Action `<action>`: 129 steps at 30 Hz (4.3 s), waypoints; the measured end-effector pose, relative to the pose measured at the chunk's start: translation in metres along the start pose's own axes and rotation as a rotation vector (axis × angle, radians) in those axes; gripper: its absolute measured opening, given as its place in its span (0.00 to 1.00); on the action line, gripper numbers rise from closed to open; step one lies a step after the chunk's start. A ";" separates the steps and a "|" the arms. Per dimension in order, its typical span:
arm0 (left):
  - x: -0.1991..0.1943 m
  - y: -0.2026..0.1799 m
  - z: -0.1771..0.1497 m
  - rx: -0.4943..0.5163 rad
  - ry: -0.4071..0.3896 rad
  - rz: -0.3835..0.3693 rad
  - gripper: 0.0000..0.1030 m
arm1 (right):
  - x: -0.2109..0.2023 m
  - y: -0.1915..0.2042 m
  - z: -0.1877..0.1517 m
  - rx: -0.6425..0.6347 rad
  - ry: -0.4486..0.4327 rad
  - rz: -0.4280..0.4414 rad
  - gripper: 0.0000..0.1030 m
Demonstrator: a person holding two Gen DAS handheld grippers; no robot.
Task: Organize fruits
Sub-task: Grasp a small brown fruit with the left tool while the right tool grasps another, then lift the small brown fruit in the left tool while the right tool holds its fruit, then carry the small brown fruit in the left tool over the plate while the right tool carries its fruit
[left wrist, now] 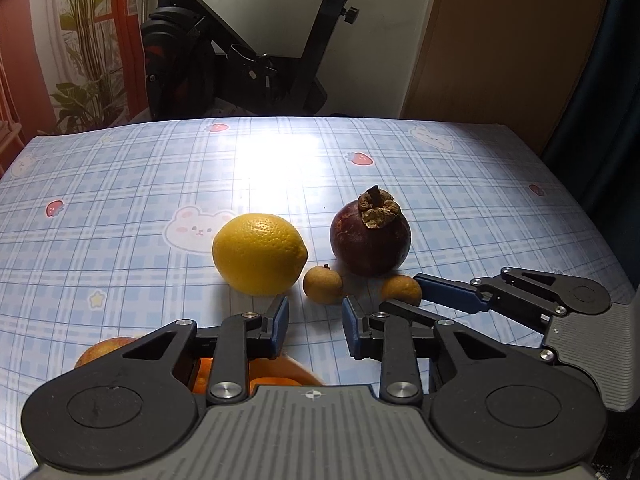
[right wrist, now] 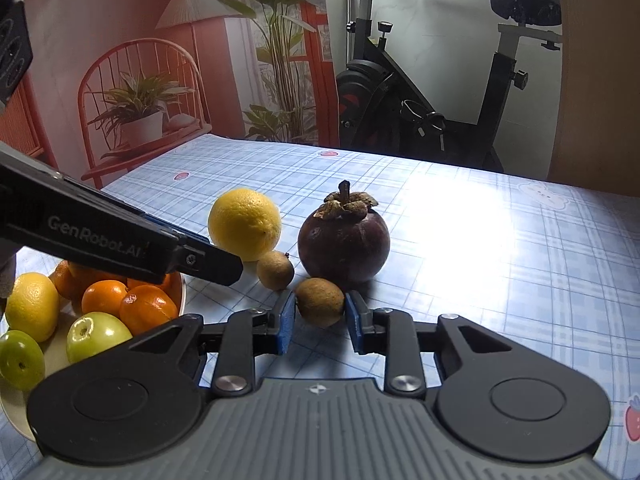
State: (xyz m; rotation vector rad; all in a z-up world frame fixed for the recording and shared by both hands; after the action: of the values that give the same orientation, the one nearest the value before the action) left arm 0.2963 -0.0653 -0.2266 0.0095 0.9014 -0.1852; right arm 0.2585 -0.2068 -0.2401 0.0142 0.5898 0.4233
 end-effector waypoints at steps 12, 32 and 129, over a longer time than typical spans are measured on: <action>0.012 -0.016 0.001 0.070 -0.025 0.022 0.18 | -0.030 -0.019 -0.014 0.065 -0.059 -0.020 0.29; 0.017 -0.019 0.012 0.097 -0.028 -0.022 0.18 | -0.033 -0.022 -0.015 0.091 -0.053 -0.016 0.29; 0.013 -0.016 0.002 -0.006 0.008 0.025 0.26 | -0.036 -0.019 -0.021 0.113 -0.040 -0.026 0.29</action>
State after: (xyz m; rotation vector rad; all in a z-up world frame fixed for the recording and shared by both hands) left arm 0.3026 -0.0835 -0.2344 0.0153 0.9089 -0.1596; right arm 0.2278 -0.2407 -0.2415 0.1222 0.5734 0.3631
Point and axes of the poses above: each gripper's, at about its wrist camera, not at the fingertips, and x roughly the way its jaws point, y to its left, z to its top, the point moved 2 cm from there along x, roughly the way its jaws point
